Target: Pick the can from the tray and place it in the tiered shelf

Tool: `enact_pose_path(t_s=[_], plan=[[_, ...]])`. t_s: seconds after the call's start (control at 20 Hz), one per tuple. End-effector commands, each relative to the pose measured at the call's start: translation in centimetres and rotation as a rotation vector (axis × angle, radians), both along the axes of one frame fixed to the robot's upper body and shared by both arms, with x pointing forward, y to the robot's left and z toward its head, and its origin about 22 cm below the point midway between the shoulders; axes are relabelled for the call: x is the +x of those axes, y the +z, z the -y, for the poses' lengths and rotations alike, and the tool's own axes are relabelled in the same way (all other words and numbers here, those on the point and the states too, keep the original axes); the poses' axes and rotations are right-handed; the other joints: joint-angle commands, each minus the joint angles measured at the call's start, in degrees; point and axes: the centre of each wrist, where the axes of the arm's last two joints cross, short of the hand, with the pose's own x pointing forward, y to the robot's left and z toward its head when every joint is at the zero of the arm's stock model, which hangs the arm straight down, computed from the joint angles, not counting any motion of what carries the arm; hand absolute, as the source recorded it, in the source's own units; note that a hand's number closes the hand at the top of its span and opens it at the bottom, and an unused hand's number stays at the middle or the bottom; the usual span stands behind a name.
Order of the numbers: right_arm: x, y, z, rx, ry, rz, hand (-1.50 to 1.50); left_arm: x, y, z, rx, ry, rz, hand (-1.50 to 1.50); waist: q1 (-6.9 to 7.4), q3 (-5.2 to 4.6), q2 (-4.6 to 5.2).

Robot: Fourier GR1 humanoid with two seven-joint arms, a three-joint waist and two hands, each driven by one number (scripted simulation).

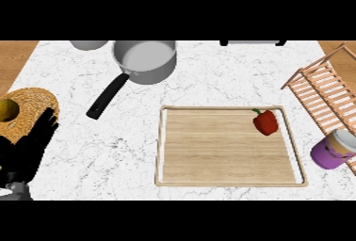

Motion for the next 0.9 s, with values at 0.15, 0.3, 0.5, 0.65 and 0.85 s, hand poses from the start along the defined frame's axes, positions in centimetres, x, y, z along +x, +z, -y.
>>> enact_pose_path(t_s=[0.15, 0.3, 0.5, 0.65, 0.85], plan=[[-4.4, 2.6, -1.8, 0.02, 0.031, 0.236, -1.5, 0.3, -0.1, 2.1, -0.019, 0.005, 0.004, 0.0, -0.16, -0.01, -0.14], [-7.7, 4.1, -2.7, -0.019, 0.032, 0.304, -1.5, -1.4, 0.4, -0.6, 0.0, 0.022, 0.003, 0.0, -0.1, -0.02, -0.28], [-13.1, 5.2, -4.3, -0.053, -0.04, 0.362, -1.5, -0.1, 0.1, 0.6, -0.001, 0.022, -0.015, 0.0, -1.41, -0.06, -0.53], [-15.8, 5.6, -5.4, -0.041, -0.123, 0.337, -1.5, -1.4, -1.4, 0.2, -0.004, 0.052, -0.022, 0.0, -2.23, -0.19, -0.94], [-17.6, 5.6, -5.6, -0.031, -0.151, 0.291, -1.5, -1.5, 1.0, -1.8, 0.001, 0.063, -0.021, 0.0, -3.38, -0.19, -1.9]])
